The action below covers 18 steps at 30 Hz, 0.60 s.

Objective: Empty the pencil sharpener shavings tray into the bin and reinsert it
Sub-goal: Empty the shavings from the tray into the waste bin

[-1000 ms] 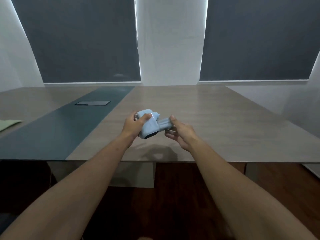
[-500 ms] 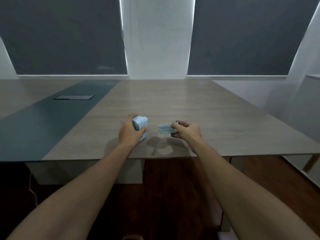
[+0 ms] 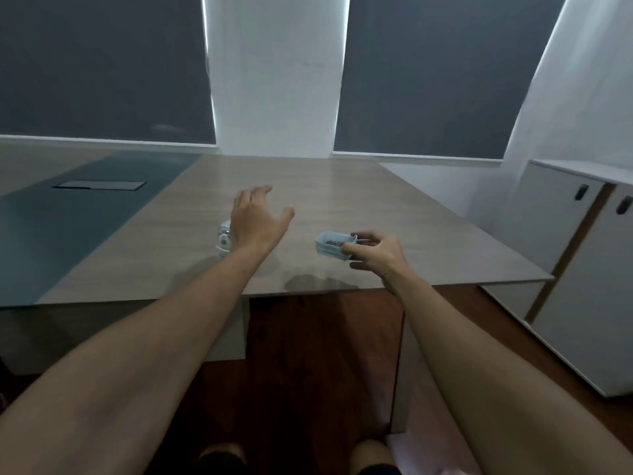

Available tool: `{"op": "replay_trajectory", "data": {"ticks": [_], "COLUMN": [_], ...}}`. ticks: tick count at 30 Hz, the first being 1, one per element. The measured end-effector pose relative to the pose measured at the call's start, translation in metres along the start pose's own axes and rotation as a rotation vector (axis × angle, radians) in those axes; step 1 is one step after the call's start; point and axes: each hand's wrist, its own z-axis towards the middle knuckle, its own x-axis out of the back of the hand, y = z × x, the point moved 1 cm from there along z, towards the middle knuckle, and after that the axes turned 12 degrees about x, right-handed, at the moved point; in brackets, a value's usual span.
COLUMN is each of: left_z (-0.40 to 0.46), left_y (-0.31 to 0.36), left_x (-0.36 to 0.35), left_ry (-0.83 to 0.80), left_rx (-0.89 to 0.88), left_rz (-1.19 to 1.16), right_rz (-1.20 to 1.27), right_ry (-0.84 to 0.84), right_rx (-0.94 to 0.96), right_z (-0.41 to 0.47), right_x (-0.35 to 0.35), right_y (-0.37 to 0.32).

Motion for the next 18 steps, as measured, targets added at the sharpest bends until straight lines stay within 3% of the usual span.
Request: {"op": "replay_trajectory", "data": {"ticks": [8, 18], "left_z": [-0.098, -0.264], "left_y": [0.079, 0.104], "left_x": [-0.057, -0.158], "left_ry": [-0.259, -0.667], "left_rx": [-0.102, -0.124], "left_rz": [-0.184, -0.226], "right_rz": [-0.192, -0.328], "right_ry": [0.11, 0.276], "right_rx": [0.008, -0.226], "right_z": [-0.067, -0.182], "right_x": [0.123, 0.271], "right_y": [-0.01, 0.055]}}
